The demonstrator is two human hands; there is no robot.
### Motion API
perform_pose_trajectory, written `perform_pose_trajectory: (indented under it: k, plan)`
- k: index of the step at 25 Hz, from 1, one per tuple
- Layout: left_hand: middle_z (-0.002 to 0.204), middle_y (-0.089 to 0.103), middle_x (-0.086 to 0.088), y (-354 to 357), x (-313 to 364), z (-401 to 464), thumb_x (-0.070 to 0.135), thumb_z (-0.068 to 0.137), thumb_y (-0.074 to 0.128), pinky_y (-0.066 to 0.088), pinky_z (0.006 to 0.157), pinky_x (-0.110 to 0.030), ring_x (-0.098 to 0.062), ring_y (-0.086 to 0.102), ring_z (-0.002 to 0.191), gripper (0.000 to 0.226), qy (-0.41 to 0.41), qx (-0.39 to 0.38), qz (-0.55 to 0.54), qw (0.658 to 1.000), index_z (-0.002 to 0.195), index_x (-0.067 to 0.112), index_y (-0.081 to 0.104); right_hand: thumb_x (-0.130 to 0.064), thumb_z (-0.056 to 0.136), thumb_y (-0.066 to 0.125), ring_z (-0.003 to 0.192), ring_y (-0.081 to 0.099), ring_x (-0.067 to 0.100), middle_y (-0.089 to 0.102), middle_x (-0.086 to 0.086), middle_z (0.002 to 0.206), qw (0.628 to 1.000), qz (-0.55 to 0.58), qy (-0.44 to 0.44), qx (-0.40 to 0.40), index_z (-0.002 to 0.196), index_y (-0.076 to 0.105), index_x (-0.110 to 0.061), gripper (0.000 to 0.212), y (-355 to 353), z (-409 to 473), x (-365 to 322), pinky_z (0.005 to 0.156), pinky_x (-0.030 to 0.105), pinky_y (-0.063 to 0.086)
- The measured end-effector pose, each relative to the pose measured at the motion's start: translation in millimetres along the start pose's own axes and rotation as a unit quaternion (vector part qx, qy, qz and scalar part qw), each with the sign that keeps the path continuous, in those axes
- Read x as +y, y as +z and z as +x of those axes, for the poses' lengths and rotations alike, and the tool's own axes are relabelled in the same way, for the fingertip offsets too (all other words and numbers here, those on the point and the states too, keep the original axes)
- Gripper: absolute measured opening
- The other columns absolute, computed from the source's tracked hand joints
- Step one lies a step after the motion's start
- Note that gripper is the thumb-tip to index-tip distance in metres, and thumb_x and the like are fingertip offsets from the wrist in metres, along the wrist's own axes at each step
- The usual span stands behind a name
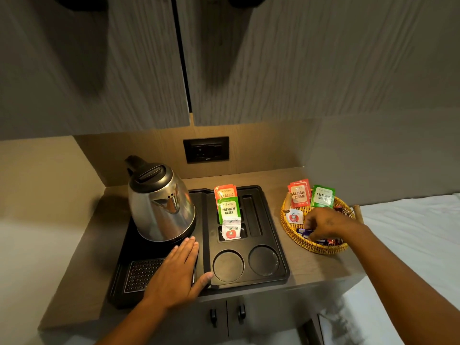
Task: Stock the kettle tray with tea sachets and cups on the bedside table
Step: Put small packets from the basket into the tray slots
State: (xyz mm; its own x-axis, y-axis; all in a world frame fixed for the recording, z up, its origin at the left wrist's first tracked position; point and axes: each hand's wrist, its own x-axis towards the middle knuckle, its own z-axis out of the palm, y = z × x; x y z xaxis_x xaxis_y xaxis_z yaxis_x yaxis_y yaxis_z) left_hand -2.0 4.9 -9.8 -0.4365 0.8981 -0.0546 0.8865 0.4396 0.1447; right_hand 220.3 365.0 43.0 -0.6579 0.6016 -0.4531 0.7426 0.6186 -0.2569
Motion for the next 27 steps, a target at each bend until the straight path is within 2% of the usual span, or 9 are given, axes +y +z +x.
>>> perform_pose_trajectory:
  k: [5,8,11,13,16,20,23,27]
  plan:
    - [0.163,0.000,0.001,-0.4,0.1,-0.9,0.082,0.078,0.000,0.001,0.122,-0.033,-0.013,-0.006,0.149,0.097,-0.005,0.000,-0.005,1.000,0.153,0.020,0.003,-0.022,0.067,0.080,0.079,0.062,0.011,0.066,-0.003,0.083,0.999,0.004,0.031,0.019,0.072,0.069,-0.021,0.012,-1.4,-6.0,-11.6,0.060,0.021,0.050]
    - [0.163,-0.001,0.002,0.1,0.1,-0.7,0.083,0.078,-0.001,0.002,0.123,-0.033,-0.012,-0.007,0.149,0.097,-0.009,0.002,-0.006,1.000,0.153,0.022,0.001,-0.027,0.064,0.081,0.066,0.065,0.011,0.069,-0.001,0.067,0.994,0.042,0.057,0.080,0.064,0.071,-0.016,0.015,-17.0,-13.3,-26.2,0.052,0.022,0.050]
    - [0.163,-0.002,0.001,-1.4,1.4,-0.5,0.083,0.077,-0.003,0.000,0.123,-0.033,-0.013,-0.007,0.149,0.098,-0.004,-0.005,-0.003,1.000,0.153,0.021,0.001,-0.031,0.065,0.078,0.058,0.063,0.014,0.067,0.002,0.059,0.985,0.106,0.041,0.130,0.059,0.071,-0.013,0.021,-25.8,-0.9,-80.4,0.050,0.025,0.047]
    - [0.163,-0.003,0.000,-3.4,1.5,-1.1,0.083,0.075,-0.005,0.000,0.123,-0.034,-0.014,-0.008,0.149,0.100,-0.001,-0.010,0.000,1.000,0.153,0.020,0.000,-0.029,0.068,0.078,0.061,0.063,0.017,0.066,0.003,0.064,0.974,0.168,0.048,0.145,0.066,0.070,-0.013,0.018,-17.5,17.0,-126.2,0.052,0.025,0.044]
    - [0.163,-0.004,0.001,-5.3,1.6,-0.7,0.084,0.074,-0.006,0.000,0.123,-0.035,-0.014,-0.009,0.149,0.101,-0.004,-0.008,-0.001,1.000,0.153,0.020,-0.001,-0.023,0.076,0.075,0.068,0.061,0.021,0.062,0.005,0.072,0.957,0.222,0.082,0.166,0.082,0.066,-0.012,0.016,-3.8,41.1,-167.7,0.056,0.030,0.048]
    - [0.163,-0.005,0.004,-2.4,2.0,-1.1,0.083,0.077,-0.002,-0.001,0.124,-0.035,-0.011,-0.011,0.148,0.096,-0.014,-0.010,-0.014,1.000,0.152,0.023,-0.002,-0.016,0.080,0.072,0.070,0.064,0.023,0.065,0.008,0.074,0.953,0.229,0.106,0.167,0.084,0.067,-0.008,0.010,-0.8,55.6,-172.2,0.064,0.034,0.056]
    - [0.163,-0.005,0.005,1.5,0.2,-1.2,0.083,0.079,0.000,-0.001,0.123,-0.034,-0.010,-0.012,0.148,0.094,-0.011,-0.006,-0.015,1.000,0.152,0.023,-0.001,-0.013,0.080,0.071,0.080,0.066,0.028,0.068,0.014,0.088,0.952,0.233,0.113,0.166,0.092,0.068,-0.004,0.016,-2.7,57.3,-170.6,0.068,0.035,0.057]
    - [0.162,-0.007,0.005,1.5,-0.5,0.3,0.084,0.076,-0.004,-0.002,0.123,-0.031,-0.009,-0.014,0.147,0.098,-0.006,-0.003,-0.007,1.000,0.152,0.023,-0.002,-0.024,0.078,0.076,0.089,0.065,0.028,0.068,0.012,0.097,0.957,0.224,0.098,0.155,0.097,0.068,-0.005,0.028,-4.4,51.3,-164.1,0.078,0.039,0.056]
